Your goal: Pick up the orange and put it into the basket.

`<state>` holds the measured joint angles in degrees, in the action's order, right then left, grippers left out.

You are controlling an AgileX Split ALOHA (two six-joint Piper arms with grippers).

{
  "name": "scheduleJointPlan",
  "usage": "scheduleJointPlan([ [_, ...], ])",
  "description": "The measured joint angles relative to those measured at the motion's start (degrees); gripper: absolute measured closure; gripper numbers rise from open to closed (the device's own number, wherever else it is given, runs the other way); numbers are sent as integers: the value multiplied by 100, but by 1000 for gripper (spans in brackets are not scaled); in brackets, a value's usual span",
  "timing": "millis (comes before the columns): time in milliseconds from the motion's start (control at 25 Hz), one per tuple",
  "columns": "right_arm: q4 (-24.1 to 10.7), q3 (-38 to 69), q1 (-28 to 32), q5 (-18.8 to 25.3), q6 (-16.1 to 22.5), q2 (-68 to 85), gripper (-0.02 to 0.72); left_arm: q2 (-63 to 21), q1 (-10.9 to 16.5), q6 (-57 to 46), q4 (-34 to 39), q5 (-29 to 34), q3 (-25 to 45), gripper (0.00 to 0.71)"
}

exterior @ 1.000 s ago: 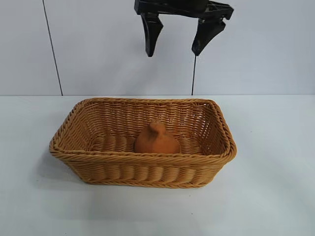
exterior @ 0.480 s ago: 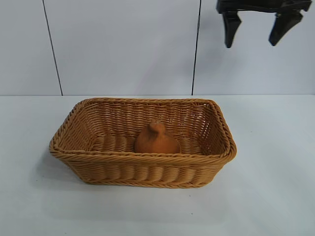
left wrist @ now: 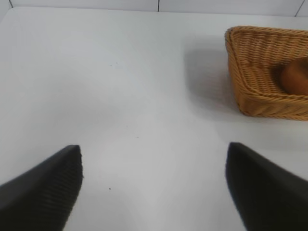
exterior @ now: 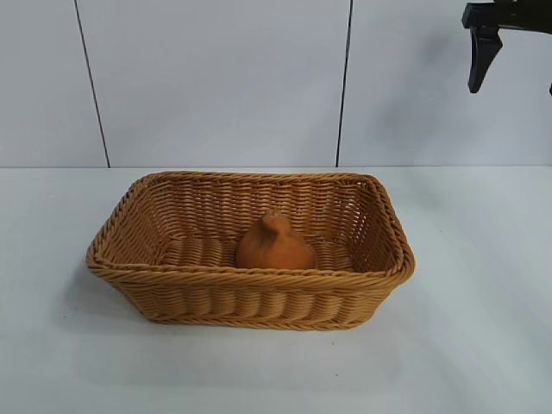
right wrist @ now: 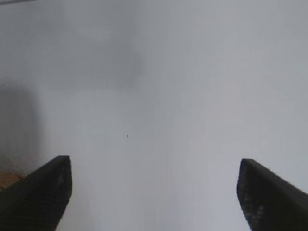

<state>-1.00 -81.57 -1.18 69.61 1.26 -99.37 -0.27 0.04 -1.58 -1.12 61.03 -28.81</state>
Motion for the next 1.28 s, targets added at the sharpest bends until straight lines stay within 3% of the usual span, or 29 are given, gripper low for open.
scheduleJointPlan([
  [240,7,1973,0,40,-27,2033,74,0,0,0,0,0,0,130],
  [520,14,3154,0,28,-27,3982,76,0,0,0,0,0,0,130],
  [720,14,4194,0,-564,-27,5546,76,0,0,0,0,0,0,130],
  [880,14,4948,0,-713,-32,6765,76,0,0,0,0,0,0,130],
  [1080,100,5308,0,-1044,-32,8029,76,0,0,0,0,0,0,130],
  [1280,100,5320,0,-1110,-32,9170,76,0,0,0,0,0,0,130],
])
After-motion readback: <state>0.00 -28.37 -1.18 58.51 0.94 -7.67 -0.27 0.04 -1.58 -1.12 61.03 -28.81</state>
